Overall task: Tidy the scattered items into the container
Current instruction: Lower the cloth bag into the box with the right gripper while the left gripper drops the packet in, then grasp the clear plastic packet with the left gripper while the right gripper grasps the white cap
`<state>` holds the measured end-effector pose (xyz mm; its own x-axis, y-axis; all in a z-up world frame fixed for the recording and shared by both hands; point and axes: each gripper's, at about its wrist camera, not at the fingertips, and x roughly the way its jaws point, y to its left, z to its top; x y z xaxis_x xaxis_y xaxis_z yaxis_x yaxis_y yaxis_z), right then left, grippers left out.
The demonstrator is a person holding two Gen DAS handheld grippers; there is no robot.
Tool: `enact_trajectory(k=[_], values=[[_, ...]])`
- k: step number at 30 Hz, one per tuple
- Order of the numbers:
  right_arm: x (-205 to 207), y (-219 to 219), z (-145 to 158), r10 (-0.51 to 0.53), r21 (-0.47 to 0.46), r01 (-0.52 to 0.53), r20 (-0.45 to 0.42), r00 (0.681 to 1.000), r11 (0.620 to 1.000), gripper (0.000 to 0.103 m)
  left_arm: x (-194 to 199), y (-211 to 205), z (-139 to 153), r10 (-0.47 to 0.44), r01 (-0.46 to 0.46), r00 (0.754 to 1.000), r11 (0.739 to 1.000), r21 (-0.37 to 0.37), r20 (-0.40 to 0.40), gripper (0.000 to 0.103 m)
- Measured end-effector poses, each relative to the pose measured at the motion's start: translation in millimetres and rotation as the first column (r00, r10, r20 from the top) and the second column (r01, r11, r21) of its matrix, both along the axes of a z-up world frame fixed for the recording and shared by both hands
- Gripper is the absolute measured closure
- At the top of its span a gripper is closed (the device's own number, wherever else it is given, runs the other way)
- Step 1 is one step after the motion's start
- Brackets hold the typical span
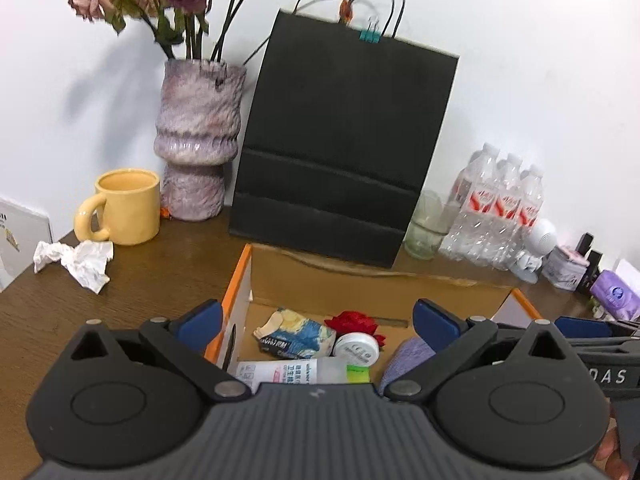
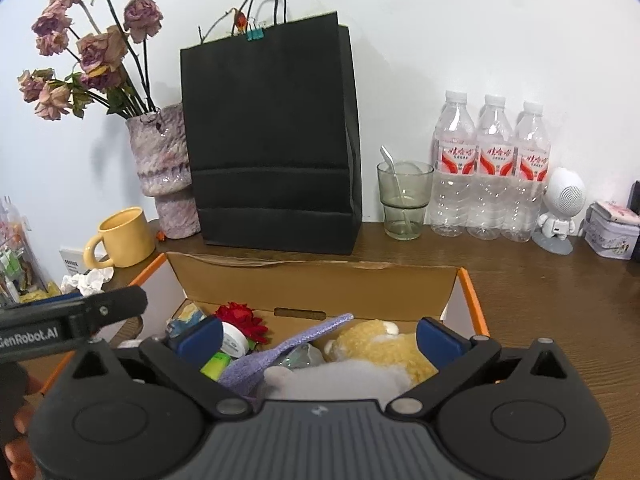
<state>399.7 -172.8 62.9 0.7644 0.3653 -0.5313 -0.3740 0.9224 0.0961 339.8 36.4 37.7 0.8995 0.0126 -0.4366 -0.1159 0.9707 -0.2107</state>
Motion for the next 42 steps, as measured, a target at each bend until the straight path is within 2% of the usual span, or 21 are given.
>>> enact_trajectory(k=[8, 15, 17, 21, 24, 29, 32, 35, 37, 38, 42], values=[[-43, -10, 22, 0.013, 0.000, -0.013, 0.086, 0.996, 1.000, 0.000, -39, -5, 19, -0.044, 0.043, 0.996, 0.999, 0.015, 0.079, 0.000], [-93, -30, 26, 0.038, -0.025, -0.035, 0.133, 0.990, 0.999, 0.000, -81, -7, 15, -0.103, 0.098, 0.991, 0.993, 0.068, 0.082, 0.000], [-109, -37, 22, 0.055, -0.025, -0.051, 0.150, 0.987, 0.998, 0.000, -96, -4, 7, -0.116, 0.110, 0.989, 0.992, 0.065, 0.091, 0.000], [-138, -50, 7, 0.071, -0.010, -0.070, 0.151, 0.986, 0.998, 0.000, -120, 0, -8, -0.129, 0.124, 0.990, 0.989, 0.086, 0.057, 0.000], [-152, -54, -10, 0.083, -0.025, -0.081, 0.134, 0.987, 0.996, 0.000, -133, 2, -20, -0.125, 0.122, 0.992, 0.989, 0.087, 0.030, 0.000], [-158, -48, -40, 0.114, -0.038, -0.112, 0.068, 0.991, 0.993, 0.002, -137, 6, -44, -0.095, 0.097, 0.994, 0.994, 0.047, -0.051, 0.000], [-160, -37, -51, 0.161, -0.058, -0.158, 0.048, 0.986, 0.986, 0.012, -134, 5, -55, -0.063, 0.068, 0.993, 0.996, 0.052, -0.099, 0.000], [-162, -27, -55, 0.202, -0.071, -0.198, 0.049, 0.978, 0.978, 0.024, -132, 3, -60, -0.052, 0.060, 0.993, 0.996, 0.071, -0.108, 0.002], [-160, -21, -58, 0.224, -0.081, -0.220, 0.039, 0.974, 0.972, 0.035, -130, 0, -61, -0.050, 0.060, 0.992, 0.995, 0.085, -0.112, 0.003], [-159, -18, -59, 0.230, -0.087, -0.227, 0.030, 0.973, 0.970, 0.038, -129, -1, -63, -0.048, 0.059, 0.992, 0.994, 0.091, -0.119, 0.007], [-154, -6, -67, 0.255, -0.114, -0.253, 0.008, 0.967, 0.961, 0.061, -124, -4, -67, -0.051, 0.065, 0.988, 0.994, 0.090, -0.149, 0.019]])
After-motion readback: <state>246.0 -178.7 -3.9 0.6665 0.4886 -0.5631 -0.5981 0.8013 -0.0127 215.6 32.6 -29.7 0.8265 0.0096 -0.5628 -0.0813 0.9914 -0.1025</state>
